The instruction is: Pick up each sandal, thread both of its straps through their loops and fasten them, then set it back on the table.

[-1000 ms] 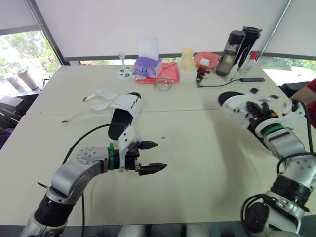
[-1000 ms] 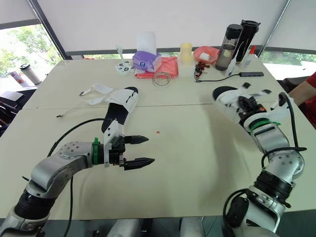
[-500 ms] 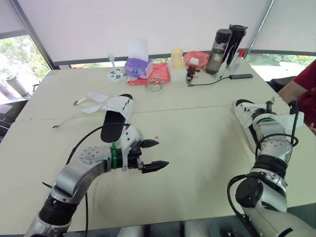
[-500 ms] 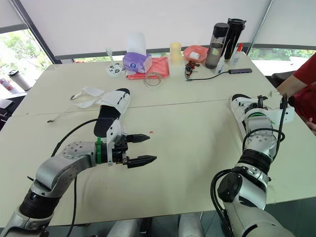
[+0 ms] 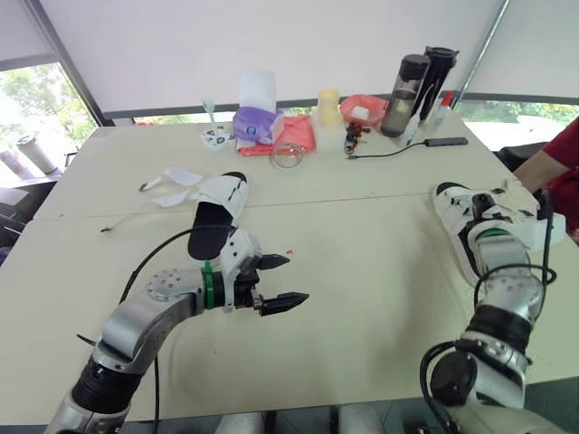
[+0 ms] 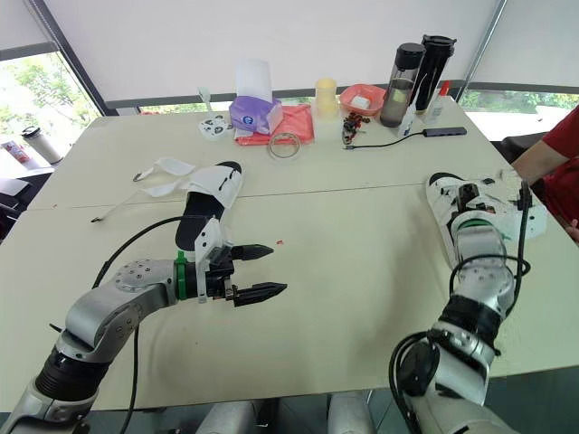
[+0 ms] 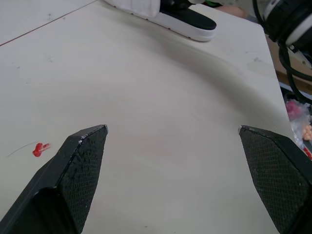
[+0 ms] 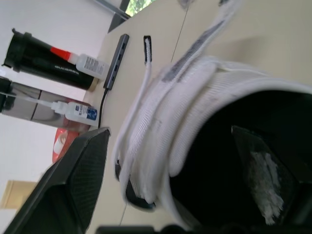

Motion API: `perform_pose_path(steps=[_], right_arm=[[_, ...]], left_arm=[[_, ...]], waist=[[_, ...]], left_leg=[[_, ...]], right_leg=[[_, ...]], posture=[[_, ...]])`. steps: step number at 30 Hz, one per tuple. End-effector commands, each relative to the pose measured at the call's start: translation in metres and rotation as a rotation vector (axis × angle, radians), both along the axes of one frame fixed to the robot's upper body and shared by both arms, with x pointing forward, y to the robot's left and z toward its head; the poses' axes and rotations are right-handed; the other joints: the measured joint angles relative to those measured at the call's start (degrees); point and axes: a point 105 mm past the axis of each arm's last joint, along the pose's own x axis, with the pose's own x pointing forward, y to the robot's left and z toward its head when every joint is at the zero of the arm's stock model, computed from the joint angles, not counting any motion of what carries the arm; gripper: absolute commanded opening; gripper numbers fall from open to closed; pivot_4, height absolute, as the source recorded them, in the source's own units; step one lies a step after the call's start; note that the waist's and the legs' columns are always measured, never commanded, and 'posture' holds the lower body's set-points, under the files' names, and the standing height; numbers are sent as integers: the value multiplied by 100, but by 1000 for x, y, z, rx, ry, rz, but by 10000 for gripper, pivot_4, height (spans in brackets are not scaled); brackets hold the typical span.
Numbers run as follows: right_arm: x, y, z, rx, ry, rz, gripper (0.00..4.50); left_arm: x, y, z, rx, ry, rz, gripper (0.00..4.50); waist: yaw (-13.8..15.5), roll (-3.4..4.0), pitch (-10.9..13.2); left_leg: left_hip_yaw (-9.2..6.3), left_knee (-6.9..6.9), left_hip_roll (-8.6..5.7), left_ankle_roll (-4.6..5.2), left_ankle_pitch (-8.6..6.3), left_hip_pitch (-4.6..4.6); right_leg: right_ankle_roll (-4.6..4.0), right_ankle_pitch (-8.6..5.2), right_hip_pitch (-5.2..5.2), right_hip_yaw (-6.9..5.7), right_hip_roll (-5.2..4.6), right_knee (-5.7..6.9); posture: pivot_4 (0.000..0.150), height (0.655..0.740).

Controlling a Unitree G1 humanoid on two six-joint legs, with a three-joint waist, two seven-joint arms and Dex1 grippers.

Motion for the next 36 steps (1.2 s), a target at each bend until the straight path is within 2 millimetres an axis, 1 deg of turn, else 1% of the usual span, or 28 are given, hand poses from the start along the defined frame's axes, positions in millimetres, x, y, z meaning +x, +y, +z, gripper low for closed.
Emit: perform_pose_path(steps=[1, 3, 4, 5, 6, 7, 8, 9, 12, 14, 16, 18, 20, 21, 22, 23, 26, 29, 33, 36], right_arm=[[-23, 16, 13, -42, -27, 60, 44305], [-35, 32, 16, -89, -37, 145, 44305], [-37, 36, 16, -99, -38, 166, 44305], [-42, 45, 17, -134, -43, 222, 44305], [-54, 70, 26, -223, -101, 407, 44305], [-69, 99, 33, -297, -148, 607, 44305], [-83, 120, 34, -336, -174, 754, 44305], [-94, 134, 37, -357, -199, 866, 44305], [-111, 158, 45, -420, -250, 1109, 44305], [-115, 168, 48, -457, -268, 1211, 44305], [-110, 173, 52, -523, -279, 1269, 44305], [-104, 177, 57, -575, -300, 1302, 44305], [-98, 180, 60, -620, -318, 1313, 44305], [-96, 182, 61, -656, -328, 1320, 44305], [-93, 183, 62, -688, -331, 1325, 44305], [-92, 185, 62, -711, -334, 1329, 44305], [-91, 190, 58, -788, -332, 1374, 44305], [-95, 198, 47, -837, -334, 1468, 44305], [-102, 206, 37, -852, -339, 1533, 44305], [-108, 213, 31, -857, -340, 1559, 44305]], left_arm=[[-1, 1, 8, -15, -34, -4, 45000], [0, 2, 7, -16, -32, 7, 45000], [0, 3, 7, -16, -32, 10, 45000], [1, 4, 8, -21, -32, 21, 45000], [9, 10, 12, -39, -57, 93, 45000], [22, 18, 17, -51, -95, 200, 45000], [31, 24, 20, -59, -120, 276, 45000], [40, 32, 23, -63, -147, 355, 45000], [51, 50, 33, -72, -198, 476, 45000], [52, 57, 38, -70, -217, 507, 45000], [53, 69, 43, -40, -253, 550, 45000], [56, 82, 48, 25, -326, 605, 45000], [64, 99, 50, 168, -454, 686, 45000], [69, 107, 50, 270, -529, 710, 45000], [73, 112, 49, 360, -597, 711, 45000], [75, 116, 48, 416, -639, 704, 45000], [80, 120, 44, 559, -765, 663, 45000], [98, 128, 35, 744, -894, 637, 45000], [114, 135, 32, 842, -990, 638, 45000], [123, 133, 29, 897, -1067, 604, 45000]], waist=[[1, 2, -1], [1, 4, -2], [-1, 4, -2], [-11, 5, -2], [-15, 7, -3], [3, 17, -2], [29, 23, -1], [15, 18, 1], [-31, 13, 3], [-2, 0, 2], [12, -12, 6], [22, -20, 10], [32, -28, 15], [50, -30, 16], [69, -30, 16], [103, -29, 16], [168, -30, 16], [224, -34, 18], [268, -40, 21], [289, -42, 22]], left_leg=[[1, -2, 0, 0, 0, 0], [0, -1, 0, 0, 0, 0], [0, -1, 1, 0, 0, 0], [0, -1, 1, 0, 0, 0], [5, 1, 1, 0, 0, 0], [5, 1, 2, 0, 0, 1], [4, 0, 1, 0, 0, 0], [3, 1, 1, 3, -2, 0], [9, 4, 8, 3, -2, 1], [12, 12, 9, 3, -2, 2], [8, 13, 11, 3, -2, 5], [10, 13, 10, 3, -2, 5], [11, 12, 10, 2, -2, 5], [11, 9, 10, 2, -2, 3], [11, 6, 10, 2, -3, 2], [13, 5, 9, 1, -3, 1], [16, 1, 8, 1, -4, -7], [12, 9, 2, 0, -4, -24], [12, 9, 3, 0, -4, -26], [11, 8, 3, 0, -4, -29]], right_leg=[[-1, -1, -2, 1, 0, 0], [-18, -10, -3, 0, 0, 0], [-18, -10, -2, 0, 0, 0], [-19, -11, -2, 1, 0, 0], [-20, -11, -3, 4, -1, 0], [-21, -12, -3, 4, 0, 0], [-21, -12, -3, 4, -2, -1], [-18, -14, 0, 2, -5, 0], [-18, -14, 0, 1, -1, -1], [-21, -15, 8, 0, 1, -9], [-22, -16, 14, -4, 1, -11], [-22, -16, 12, -3, 0, -13], [-22, -15, 11, -3, -1, -15], [-22, -15, 10, -3, -2, -16], [-22, -15, 8, -3, -4, -16], [-22, -15, 4, -3, -5, -17], [-22, -15, -4, -1, -8, -23], [-21, -14, -16, -3, -11, -24], [-17, -9, -21, -3, -10, -22], [2, 1, -27, -3, -9, -20]], posture=[[1500, 7400], [1500, 7400], [1500, 7400], [1500, 7400], [1500, 7400], [1500, 7400], [1500, 7400], [1500, 7400], [1500, 7400], [1500, 7400], [1500, 7400], [1500, 7400], [1500, 7400], [1500, 7400], [1500, 7400], [1500, 7400], [1500, 7400], [1500, 7400], [1500, 7400], [1500, 7400]])
